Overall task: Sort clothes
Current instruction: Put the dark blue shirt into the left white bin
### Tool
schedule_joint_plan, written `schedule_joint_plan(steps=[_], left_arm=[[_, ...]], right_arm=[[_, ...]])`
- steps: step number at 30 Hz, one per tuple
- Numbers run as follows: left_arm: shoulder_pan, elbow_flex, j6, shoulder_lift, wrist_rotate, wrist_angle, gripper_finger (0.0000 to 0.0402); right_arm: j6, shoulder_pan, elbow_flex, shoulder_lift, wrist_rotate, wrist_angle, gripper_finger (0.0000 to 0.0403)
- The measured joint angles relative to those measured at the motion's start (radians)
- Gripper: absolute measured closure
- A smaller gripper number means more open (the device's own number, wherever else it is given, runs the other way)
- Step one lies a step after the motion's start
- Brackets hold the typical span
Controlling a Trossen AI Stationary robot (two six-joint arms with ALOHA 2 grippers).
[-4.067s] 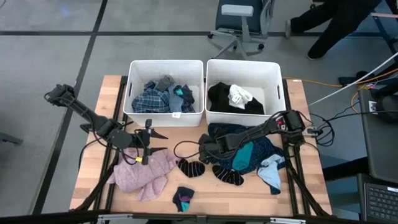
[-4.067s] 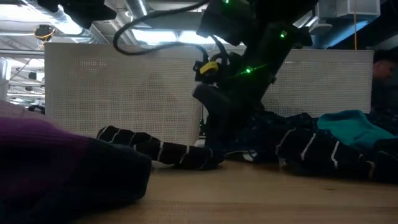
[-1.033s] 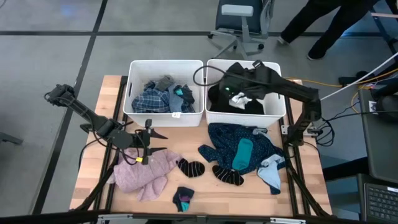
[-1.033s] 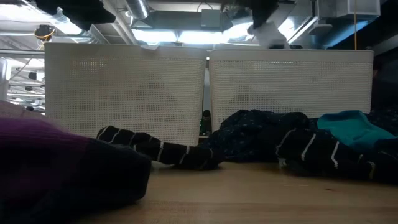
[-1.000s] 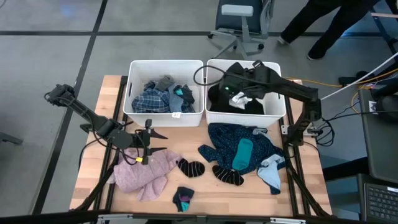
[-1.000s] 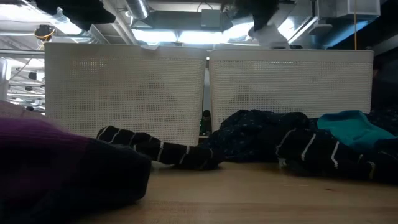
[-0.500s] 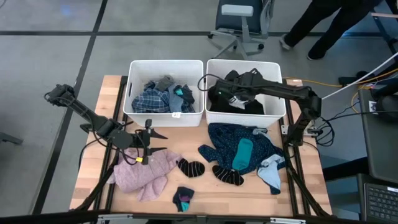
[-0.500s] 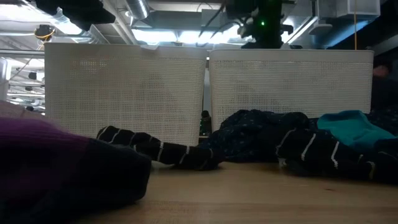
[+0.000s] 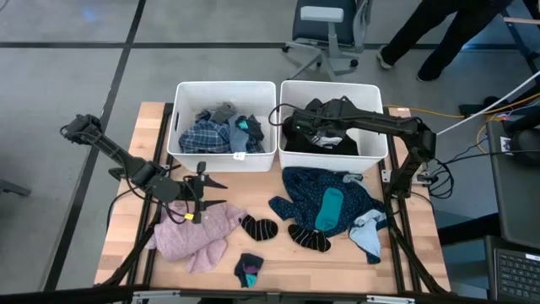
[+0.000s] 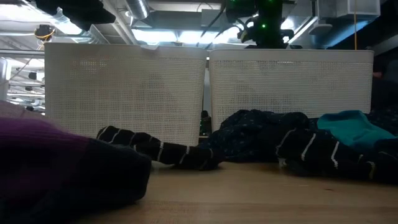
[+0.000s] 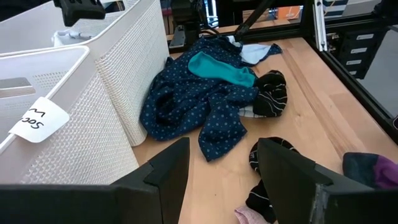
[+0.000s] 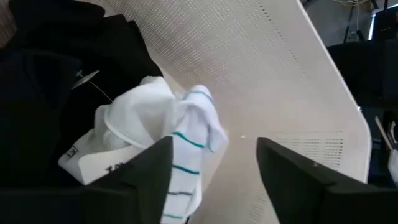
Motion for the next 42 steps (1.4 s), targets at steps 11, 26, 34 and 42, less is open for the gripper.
schedule_joint_plan(steps=[11, 26, 34, 42], left_arm=[[0.0, 0.0, 0.001, 0.0, 0.0, 0.0, 0.0222], [0.0, 0.0, -0.016, 0.0, 0.0, 0.002, 0.0222], [0.0, 0.0, -0.019, 0.0, 0.0, 0.005, 0.0222], [0.0, 0.0, -0.019, 0.0, 0.0, 0.005, 0.0222]], right_arm=[[0.01, 0.093, 0.257, 0.0, -0.014, -0.115, 0.0143], [0.168, 0.59, 0.298, 0.0, -0.104, -0.074, 0.0145], [0.312, 0.776, 0.143, 0.0, -0.078, 0.018, 0.0146], [0.493, 0.808, -0.123, 0.0, -0.135, 0.076, 0.0146]])
